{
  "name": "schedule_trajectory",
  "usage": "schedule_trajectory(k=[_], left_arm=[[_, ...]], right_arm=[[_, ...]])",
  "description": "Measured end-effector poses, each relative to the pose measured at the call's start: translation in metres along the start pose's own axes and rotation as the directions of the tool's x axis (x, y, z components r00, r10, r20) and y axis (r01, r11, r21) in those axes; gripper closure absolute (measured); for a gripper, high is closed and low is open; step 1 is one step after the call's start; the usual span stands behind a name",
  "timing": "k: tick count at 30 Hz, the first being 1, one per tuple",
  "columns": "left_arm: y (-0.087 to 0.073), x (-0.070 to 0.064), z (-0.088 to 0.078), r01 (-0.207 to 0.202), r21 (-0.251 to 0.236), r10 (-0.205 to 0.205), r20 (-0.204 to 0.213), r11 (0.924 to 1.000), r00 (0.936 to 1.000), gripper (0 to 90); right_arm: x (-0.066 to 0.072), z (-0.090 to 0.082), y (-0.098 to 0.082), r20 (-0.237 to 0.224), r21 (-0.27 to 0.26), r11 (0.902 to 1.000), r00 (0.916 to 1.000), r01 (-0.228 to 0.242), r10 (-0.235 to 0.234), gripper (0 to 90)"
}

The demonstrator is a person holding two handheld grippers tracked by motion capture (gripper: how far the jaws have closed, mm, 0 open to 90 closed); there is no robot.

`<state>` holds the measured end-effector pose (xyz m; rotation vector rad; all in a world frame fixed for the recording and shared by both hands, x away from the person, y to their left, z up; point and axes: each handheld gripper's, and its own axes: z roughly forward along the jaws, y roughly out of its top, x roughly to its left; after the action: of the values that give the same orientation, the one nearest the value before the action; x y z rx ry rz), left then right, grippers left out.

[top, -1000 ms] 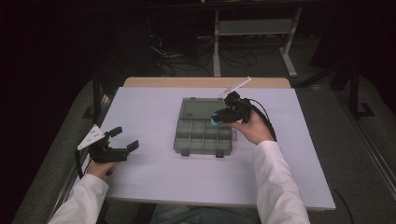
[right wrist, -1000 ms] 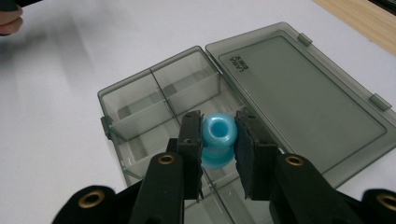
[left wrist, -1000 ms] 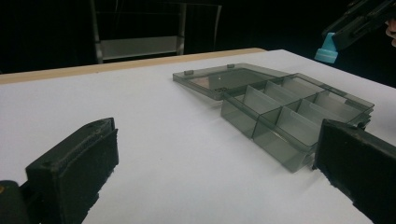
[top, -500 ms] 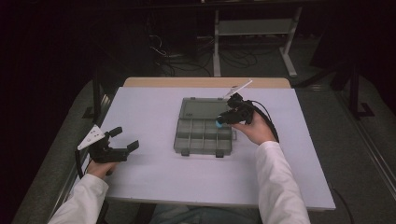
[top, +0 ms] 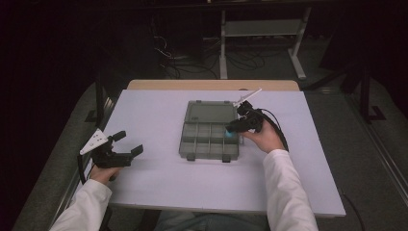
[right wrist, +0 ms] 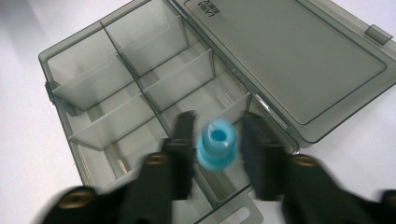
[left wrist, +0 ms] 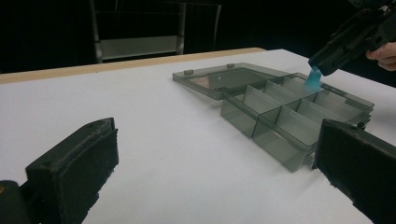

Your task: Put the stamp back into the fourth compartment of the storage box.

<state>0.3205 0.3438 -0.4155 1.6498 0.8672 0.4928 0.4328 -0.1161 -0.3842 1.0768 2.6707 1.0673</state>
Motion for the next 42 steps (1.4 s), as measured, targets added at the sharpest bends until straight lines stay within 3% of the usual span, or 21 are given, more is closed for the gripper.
schedule_trajectory(k=[5,8,12,14,18,35,42], left_arm=[[0.0,0.0,0.0,0.0,0.0,0.0,0.0,1.0,1.0,0.0],[0.0,0.0,0.0,-0.002,-0.001,0.002,0.0,1.0,1.0,0.0],[0.0,0.0,0.0,-0.002,-0.001,0.002,-0.001,1.0,1.0,0.0],[0.0,0.0,0.0,-0.001,-0.003,0.001,-0.002,1.0,1.0,0.0],[0.0,0.0,-0.001,-0.01,0.006,0.01,-0.002,0.9999,1.0,0.0],[0.0,0.0,-0.001,-0.013,0.002,0.013,-0.005,0.9999,0.9999,0.0],[-0.001,0.001,-0.001,-0.014,-0.002,0.014,-0.006,0.9999,0.9999,0.0]], right_arm=[[0.0,-0.005,-0.003,0.009,-0.044,0.9987,0.9996,-0.025,0.025,36.1],[-0.002,-0.011,-0.004,0.009,-0.078,0.9955,0.9985,-0.054,0.054,16.2],[-0.002,-0.02,-0.007,0.014,-0.139,0.9873,0.9966,-0.078,0.081,0.0],[-0.002,-0.025,-0.009,0.045,-0.171,0.9812,0.994,-0.091,0.1,0.0],[-0.004,-0.033,-0.015,0.04,-0.221,0.971,0.9941,-0.09,0.101,0.0],[0.003,-0.056,-0.036,0.046,-0.276,0.9586,0.9952,-0.071,0.087,0.0],[0.004,-0.061,-0.044,0.023,-0.31,0.9476,0.9959,-0.076,0.087,0.0]])
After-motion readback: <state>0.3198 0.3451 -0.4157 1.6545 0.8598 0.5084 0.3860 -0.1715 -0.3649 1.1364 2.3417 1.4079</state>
